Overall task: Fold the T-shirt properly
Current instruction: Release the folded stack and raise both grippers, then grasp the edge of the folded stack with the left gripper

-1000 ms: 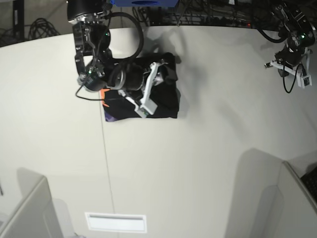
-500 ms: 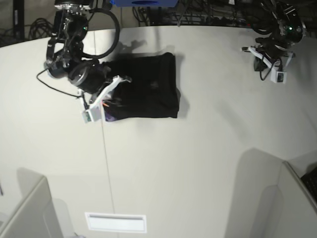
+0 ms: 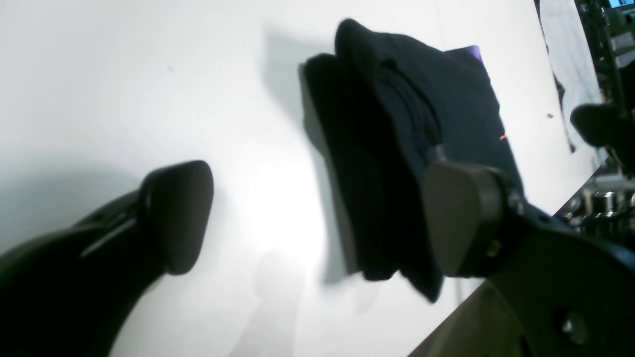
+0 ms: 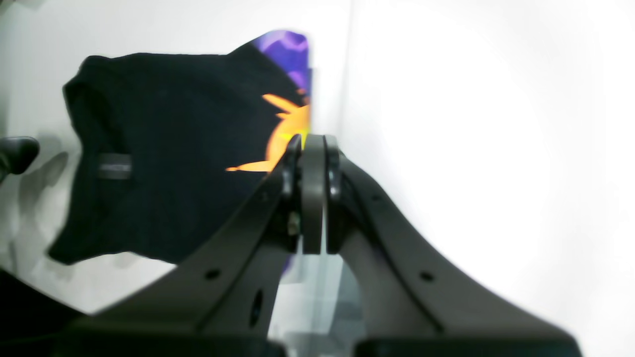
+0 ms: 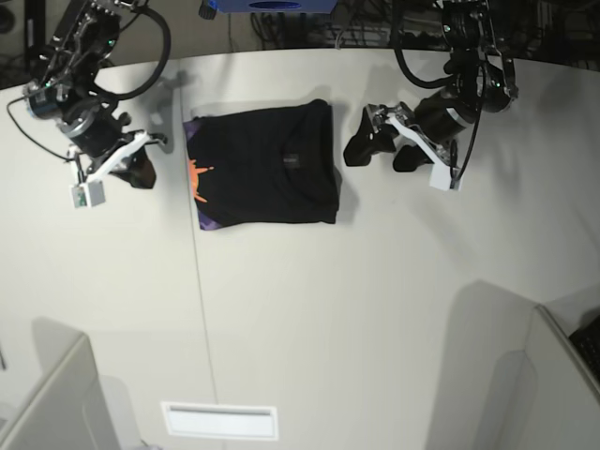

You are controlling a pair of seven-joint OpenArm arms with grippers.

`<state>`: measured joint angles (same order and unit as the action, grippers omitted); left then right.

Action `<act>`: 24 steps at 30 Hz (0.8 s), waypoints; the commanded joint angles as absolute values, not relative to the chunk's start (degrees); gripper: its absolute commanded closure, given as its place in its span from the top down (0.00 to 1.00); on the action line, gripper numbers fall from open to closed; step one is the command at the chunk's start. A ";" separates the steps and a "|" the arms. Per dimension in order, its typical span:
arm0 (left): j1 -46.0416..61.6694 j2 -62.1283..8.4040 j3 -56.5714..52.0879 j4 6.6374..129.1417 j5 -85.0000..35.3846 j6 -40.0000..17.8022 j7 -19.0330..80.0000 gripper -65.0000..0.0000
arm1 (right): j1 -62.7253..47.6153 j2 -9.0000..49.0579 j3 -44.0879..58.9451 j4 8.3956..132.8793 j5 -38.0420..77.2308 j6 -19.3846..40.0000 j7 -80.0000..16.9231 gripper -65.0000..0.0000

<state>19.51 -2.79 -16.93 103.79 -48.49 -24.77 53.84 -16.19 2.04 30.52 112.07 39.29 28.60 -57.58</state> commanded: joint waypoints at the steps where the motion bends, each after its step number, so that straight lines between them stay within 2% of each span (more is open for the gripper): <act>1: 18.24 -2.33 -16.92 104.57 -49.80 -25.01 53.23 1.00 | -16.04 2.51 31.60 112.92 40.40 30.11 -56.31 0.00; 8: 14.90 1.45 -16.57 97.98 -49.71 -24.92 53.32 1.00 | -16.13 2.59 33.89 112.84 40.31 32.40 -56.31 0.00; 11: 13.32 1.19 -11.91 94.29 -49.71 -24.57 52.97 1.00 | -16.13 2.59 33.89 112.75 40.31 32.40 -56.31 0.00; 16: 11.65 1.45 -7.52 90.24 -49.71 -15.43 52.79 1.00 | -16.13 2.59 34.15 112.75 40.31 32.40 -56.31 0.00; 22: 9.27 1.27 -4.88 86.20 -49.71 -10.15 52.79 1.00 | -16.13 2.59 34.24 112.75 40.31 32.40 -56.31 0.00; 24: 8.22 1.19 -3.21 85.41 -49.71 -9.01 52.79 0.92 | -16.13 2.59 34.24 112.75 40.31 32.40 -56.31 0.00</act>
<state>7.84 1.26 -3.29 85.52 -52.23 -10.41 50.98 -16.40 2.02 33.91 112.01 39.33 32.03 -57.60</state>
